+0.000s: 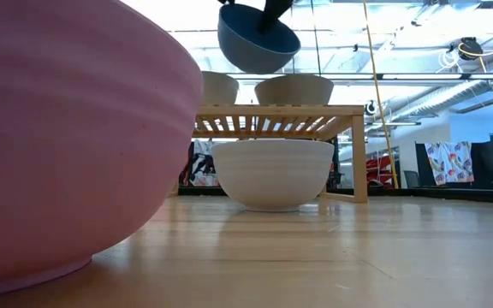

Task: Place and stack bowls onto a shelf
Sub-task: Stack the bottom small blue bowl on top of the small white bowl on the shelf

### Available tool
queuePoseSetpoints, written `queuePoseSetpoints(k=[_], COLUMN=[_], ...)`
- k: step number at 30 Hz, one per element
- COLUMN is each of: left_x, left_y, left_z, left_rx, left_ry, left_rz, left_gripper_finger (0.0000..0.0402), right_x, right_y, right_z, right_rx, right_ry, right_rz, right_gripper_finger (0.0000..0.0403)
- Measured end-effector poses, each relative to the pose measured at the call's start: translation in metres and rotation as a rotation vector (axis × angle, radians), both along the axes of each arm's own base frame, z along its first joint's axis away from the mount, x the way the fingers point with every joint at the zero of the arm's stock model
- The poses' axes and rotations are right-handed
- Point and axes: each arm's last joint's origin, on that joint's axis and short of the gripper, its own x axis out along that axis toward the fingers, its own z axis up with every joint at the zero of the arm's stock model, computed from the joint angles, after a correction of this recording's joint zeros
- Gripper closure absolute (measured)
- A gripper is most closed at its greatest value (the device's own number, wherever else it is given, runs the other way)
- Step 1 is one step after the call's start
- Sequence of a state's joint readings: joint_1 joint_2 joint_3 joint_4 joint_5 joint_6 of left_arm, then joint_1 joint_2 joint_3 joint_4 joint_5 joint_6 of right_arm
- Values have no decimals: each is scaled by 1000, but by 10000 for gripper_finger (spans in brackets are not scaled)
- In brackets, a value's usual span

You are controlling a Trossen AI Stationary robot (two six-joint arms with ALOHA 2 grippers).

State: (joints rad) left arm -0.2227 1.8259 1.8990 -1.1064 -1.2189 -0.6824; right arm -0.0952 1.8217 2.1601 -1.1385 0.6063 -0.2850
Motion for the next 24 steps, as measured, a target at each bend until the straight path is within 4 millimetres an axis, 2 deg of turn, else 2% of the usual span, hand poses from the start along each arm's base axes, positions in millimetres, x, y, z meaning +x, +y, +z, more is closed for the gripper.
queuePoseSetpoints(k=[10, 24], left_x=[0, 2], left_y=[1, 18], left_z=[-18, -20], left_rx=[25, -13], left_ry=[87, 195], left_rz=[-6, -33], left_gripper_finger=[316, 316], right_x=[1, 2], right_y=[7, 11], right_z=[0, 0], right_rx=[-17, -24], right_ry=[13, 21], right_rz=[35, 54], right_gripper_finger=[403, 403])
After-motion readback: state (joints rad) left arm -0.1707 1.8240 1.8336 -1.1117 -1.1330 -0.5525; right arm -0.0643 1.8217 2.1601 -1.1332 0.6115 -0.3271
